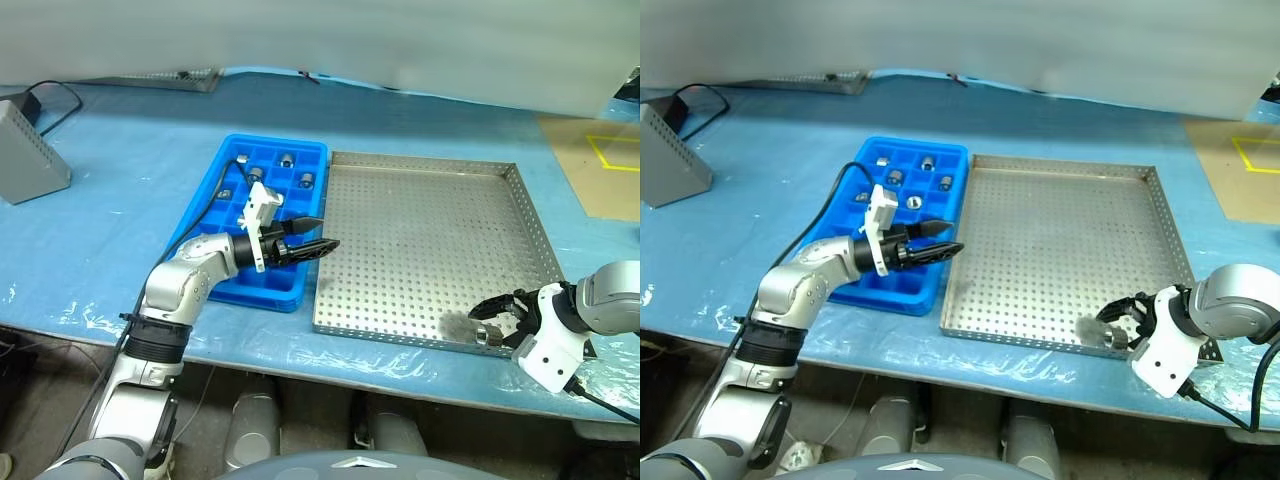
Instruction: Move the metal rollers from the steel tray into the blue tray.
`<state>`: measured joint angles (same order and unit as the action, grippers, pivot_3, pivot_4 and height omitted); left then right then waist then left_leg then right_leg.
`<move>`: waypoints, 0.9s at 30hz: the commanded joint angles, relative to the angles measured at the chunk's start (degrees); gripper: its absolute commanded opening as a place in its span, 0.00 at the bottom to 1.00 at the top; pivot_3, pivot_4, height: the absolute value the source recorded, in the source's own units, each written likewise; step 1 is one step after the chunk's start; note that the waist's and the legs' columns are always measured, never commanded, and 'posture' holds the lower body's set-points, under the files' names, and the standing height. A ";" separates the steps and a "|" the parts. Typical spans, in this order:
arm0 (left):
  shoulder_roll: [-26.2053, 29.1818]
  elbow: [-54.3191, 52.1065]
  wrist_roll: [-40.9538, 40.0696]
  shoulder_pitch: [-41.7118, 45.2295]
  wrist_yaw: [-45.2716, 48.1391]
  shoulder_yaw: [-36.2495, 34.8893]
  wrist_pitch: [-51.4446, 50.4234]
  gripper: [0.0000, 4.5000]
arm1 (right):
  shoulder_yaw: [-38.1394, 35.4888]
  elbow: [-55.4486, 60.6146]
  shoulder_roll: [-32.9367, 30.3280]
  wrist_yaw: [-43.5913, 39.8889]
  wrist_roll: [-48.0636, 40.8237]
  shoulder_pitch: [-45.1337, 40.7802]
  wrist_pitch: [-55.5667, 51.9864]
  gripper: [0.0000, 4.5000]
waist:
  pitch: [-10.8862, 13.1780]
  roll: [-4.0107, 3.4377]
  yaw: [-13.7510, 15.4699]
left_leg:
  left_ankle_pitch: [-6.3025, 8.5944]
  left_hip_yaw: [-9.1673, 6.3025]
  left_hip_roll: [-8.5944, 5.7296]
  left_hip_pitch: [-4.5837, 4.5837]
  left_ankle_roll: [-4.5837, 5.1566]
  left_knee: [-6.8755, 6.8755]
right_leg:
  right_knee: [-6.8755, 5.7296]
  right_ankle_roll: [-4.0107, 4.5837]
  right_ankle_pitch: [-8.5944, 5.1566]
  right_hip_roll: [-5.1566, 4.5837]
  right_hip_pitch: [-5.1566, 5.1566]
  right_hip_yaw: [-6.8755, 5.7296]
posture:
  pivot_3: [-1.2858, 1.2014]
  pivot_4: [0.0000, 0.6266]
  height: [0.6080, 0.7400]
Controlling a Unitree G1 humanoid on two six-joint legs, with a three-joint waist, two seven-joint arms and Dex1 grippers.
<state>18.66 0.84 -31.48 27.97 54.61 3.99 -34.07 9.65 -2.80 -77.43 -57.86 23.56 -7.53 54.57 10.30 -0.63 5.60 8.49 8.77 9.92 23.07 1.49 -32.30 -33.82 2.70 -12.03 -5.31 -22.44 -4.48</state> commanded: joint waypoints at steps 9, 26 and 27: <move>0.09 -0.38 -0.31 0.97 0.01 -0.85 1.08 0.83 | 1.07 9.02 0.27 -3.28 -5.13 0.63 -7.41 0.39 | 0.00 0.00 -0.21 | 0.03 0.01 0.03 -0.08 -0.03 -0.01 | -0.01 -0.01 0.00 0.01 0.03 0.01 | 0.54 0.24 1.00; 0.13 0.90 0.17 1.23 0.00 -0.93 1.74 0.83 | 3.39 12.00 4.42 -8.30 -6.63 -4.33 -14.89 0.13 | 0.00 0.00 -0.18 | 0.03 0.01 0.03 -0.07 -0.02 -0.02 | -0.01 0.00 0.00 0.01 0.02 0.02 | 0.54 0.24 1.00; 0.15 0.95 0.18 1.27 0.03 -0.93 1.76 0.83 | 3.56 11.71 4.22 -8.95 -7.01 -4.31 -15.14 0.13 | 0.00 0.00 -0.18 | 0.03 0.01 0.03 -0.07 -0.03 -0.02 | -0.01 0.00 0.00 0.00 0.02 0.02 | 0.54 0.24 1.00</move>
<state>18.57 2.34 -31.19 28.25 54.48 4.00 -33.48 13.30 8.70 -73.02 -66.20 17.71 -11.06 39.76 10.29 -0.64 5.41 8.52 8.78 9.94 23.00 1.45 -32.32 -33.84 2.70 -12.03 -5.30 -22.42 -4.46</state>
